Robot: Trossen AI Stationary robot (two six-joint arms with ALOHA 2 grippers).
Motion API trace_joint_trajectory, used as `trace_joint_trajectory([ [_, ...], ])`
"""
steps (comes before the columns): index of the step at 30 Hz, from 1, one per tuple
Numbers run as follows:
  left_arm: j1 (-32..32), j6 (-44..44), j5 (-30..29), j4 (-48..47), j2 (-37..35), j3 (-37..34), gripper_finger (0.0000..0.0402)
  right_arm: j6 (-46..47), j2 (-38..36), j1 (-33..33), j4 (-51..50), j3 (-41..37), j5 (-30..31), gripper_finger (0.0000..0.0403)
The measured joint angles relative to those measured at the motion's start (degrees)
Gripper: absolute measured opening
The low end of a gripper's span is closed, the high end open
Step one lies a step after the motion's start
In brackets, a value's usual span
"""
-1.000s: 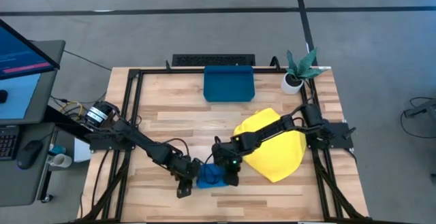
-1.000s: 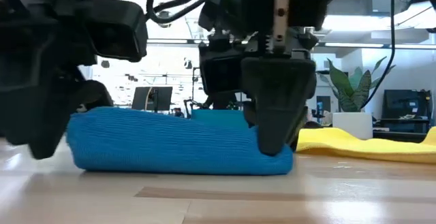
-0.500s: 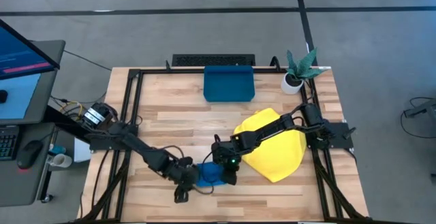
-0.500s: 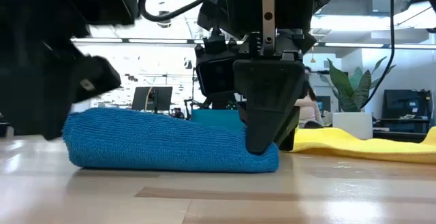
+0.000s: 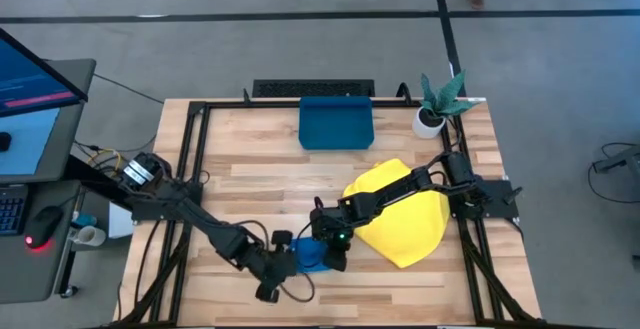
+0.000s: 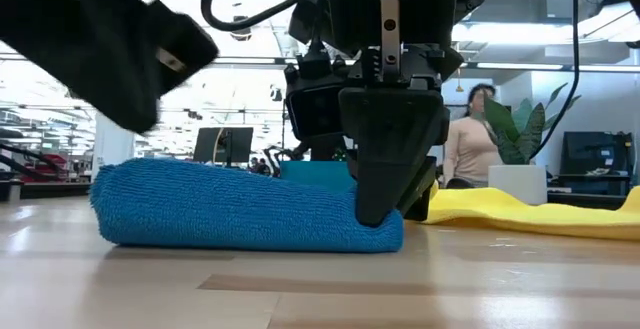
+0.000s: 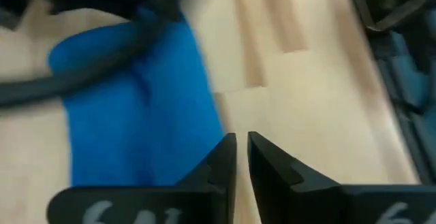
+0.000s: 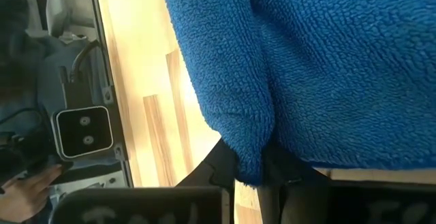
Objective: Roll microfiber towels into tight, uniform cylinder then place into a basket
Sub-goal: Roll the blue microfiber cloth
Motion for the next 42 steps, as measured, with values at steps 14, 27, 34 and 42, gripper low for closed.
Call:
trace_joint_trajectory([
  [14, 2.8, -1.5, -2.5, -0.9, 3.7, -1.2, 0.0002, 1.0, 0.0, 0.0, 0.9, 0.1, 0.4, 0.0047],
  [27, 2.8, -5.0, -1.5, -3.3, 4.7, -1.1, 0.0002, 3.7, 0.0, 0.1, 1.4, 0.1, 2.3, 0.0075],
  [34, 2.6, -4.4, -1.5, -4.1, 4.5, -1.1, 0.0002, 3.9, -0.1, 0.0, 1.7, 0.1, 3.0, 0.0146],
  [42, 1.9, -3.0, -3.2, -4.9, 3.3, -1.0, 0.0002, 3.8, -0.1, -0.1, 1.8, 0.2, 3.1, 0.0174],
])
